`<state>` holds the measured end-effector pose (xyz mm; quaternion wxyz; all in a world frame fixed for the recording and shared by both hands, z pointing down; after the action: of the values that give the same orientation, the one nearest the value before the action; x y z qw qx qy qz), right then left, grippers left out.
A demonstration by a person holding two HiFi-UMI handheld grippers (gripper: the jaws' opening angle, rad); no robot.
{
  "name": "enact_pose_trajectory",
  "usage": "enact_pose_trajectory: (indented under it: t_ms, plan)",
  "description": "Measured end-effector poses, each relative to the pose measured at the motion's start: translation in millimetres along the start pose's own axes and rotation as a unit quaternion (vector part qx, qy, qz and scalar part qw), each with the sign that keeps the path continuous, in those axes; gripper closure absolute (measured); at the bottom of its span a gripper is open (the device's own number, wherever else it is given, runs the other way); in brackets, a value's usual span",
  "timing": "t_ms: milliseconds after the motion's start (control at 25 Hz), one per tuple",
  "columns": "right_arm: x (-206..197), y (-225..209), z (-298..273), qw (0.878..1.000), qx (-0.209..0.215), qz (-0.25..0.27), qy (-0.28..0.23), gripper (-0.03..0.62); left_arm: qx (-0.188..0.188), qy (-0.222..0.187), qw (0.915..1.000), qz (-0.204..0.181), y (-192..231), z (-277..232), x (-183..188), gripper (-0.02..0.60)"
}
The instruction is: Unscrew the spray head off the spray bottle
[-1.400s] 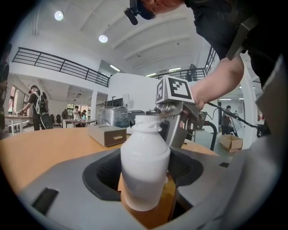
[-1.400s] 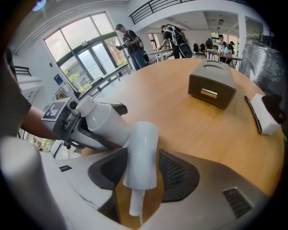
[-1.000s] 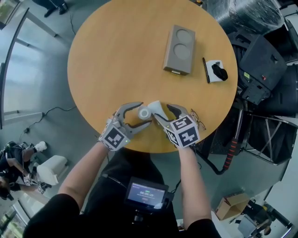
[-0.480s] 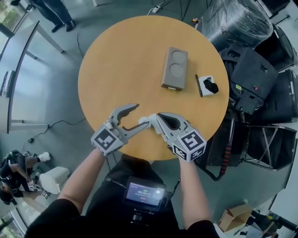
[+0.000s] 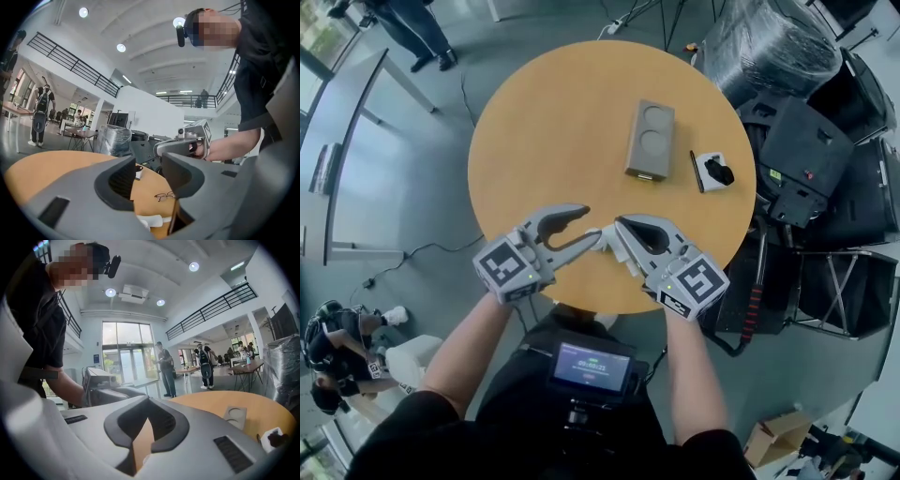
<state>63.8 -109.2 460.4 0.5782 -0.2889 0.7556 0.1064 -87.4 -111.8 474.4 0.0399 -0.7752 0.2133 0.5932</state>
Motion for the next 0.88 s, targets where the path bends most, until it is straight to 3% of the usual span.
enact_pose_trajectory:
  t_ms: [200, 440, 880]
  plan:
    - [37.9, 20.1, 23.4, 0.999, 0.013, 0.018, -0.030, 0.579, -0.017, -0.013, 0.9997, 0.007, -13.6, 11.8, 25.5, 0.502]
    - [66.3, 32.7, 49.4, 0.998, 0.010, 0.041, -0.048, 0.579, -0.026, -0.048, 0.9982, -0.025, -32.6, 31.4, 72.1, 0.558]
    - [98.1, 59.5, 92.6, 0.994, 0.001, 0.075, -0.074, 0.580, -0.028, -0.062, 0.9969, -0.041, -69.8, 49.8, 118.6, 0.574]
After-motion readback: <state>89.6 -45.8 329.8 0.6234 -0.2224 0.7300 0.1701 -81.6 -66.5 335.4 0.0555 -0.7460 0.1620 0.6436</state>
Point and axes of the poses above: the fingertips, and each gripper's own axes: z backward along the fingers, y to its left, x out of its top, the point moved 7 cm from there along z, backward along the fingers, and after that the axes turned 10 degrees about y, right-handed, at the moved point
